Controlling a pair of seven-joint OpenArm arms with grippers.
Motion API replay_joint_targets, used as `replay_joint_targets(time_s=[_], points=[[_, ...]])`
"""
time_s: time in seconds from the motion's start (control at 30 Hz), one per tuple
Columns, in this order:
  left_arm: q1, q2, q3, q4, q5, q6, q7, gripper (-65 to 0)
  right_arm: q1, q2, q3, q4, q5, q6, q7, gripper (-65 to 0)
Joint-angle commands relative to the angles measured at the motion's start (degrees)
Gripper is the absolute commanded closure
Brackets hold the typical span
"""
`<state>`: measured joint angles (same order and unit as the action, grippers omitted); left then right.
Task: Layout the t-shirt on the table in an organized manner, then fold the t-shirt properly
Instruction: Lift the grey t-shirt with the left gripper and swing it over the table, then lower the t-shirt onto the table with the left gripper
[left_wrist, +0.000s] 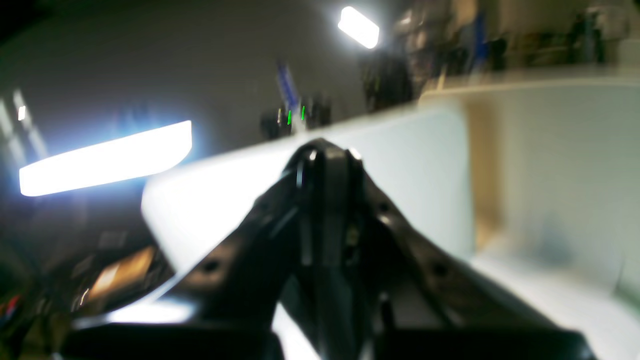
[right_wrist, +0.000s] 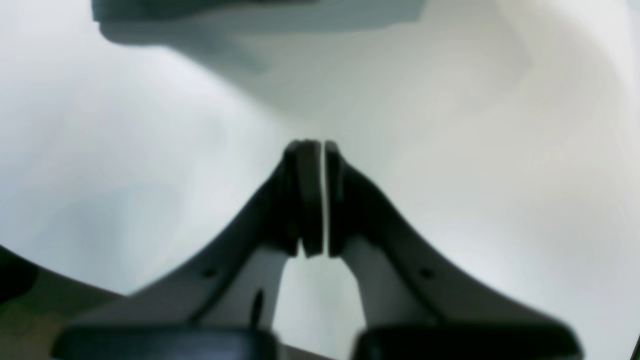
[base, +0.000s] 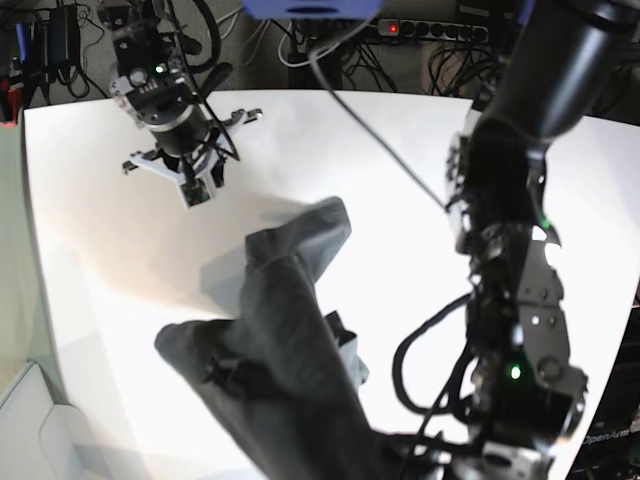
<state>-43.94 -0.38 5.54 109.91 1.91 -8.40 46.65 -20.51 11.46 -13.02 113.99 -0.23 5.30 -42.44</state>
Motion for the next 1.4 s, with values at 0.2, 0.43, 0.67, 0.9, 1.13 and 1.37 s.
replay_joint_targets(time_s=[0.2, 0.43, 0.67, 0.9, 1.13, 1.37], points=[[3.5, -4.1, -0.2, 4.4, 0.7, 0.4, -5.8, -1.5, 0.9, 0.2, -0.2, 1.0, 0.0, 0.1, 1.2, 0.0], [3.5, -4.8, -0.6, 5.0, 0.8, 0.4, -5.6, -16.7, 1.0, -1.0, -0.3, 1.0, 0.0, 0.1, 1.2, 0.0], [4.2, -4.8, 1.9, 4.9, 0.8, 0.4, -5.6, -37.4, 0.6, -1.3, -0.2, 1.0, 0.0, 0.1, 1.2, 0.0], [7.6, -7.1, 1.2, 4.7, 3.0, 0.4, -5.6, -38.0, 0.4, -1.3, -0.3, 1.0, 0.0, 0.1, 1.2, 0.0], [20.7, -12.1, -2.2, 4.3, 10.0, 0.4, -5.6, -38.0, 0.4, -1.3, -0.3, 1.0, 0.0, 0.1, 1.2, 0.0], [35.0, -13.2, -2.2, -3.3, 14.6, 0.4, -5.6, -38.1, 0.8, -1.3, -0.5, 1.0, 0.1, 0.1, 1.2, -0.5]])
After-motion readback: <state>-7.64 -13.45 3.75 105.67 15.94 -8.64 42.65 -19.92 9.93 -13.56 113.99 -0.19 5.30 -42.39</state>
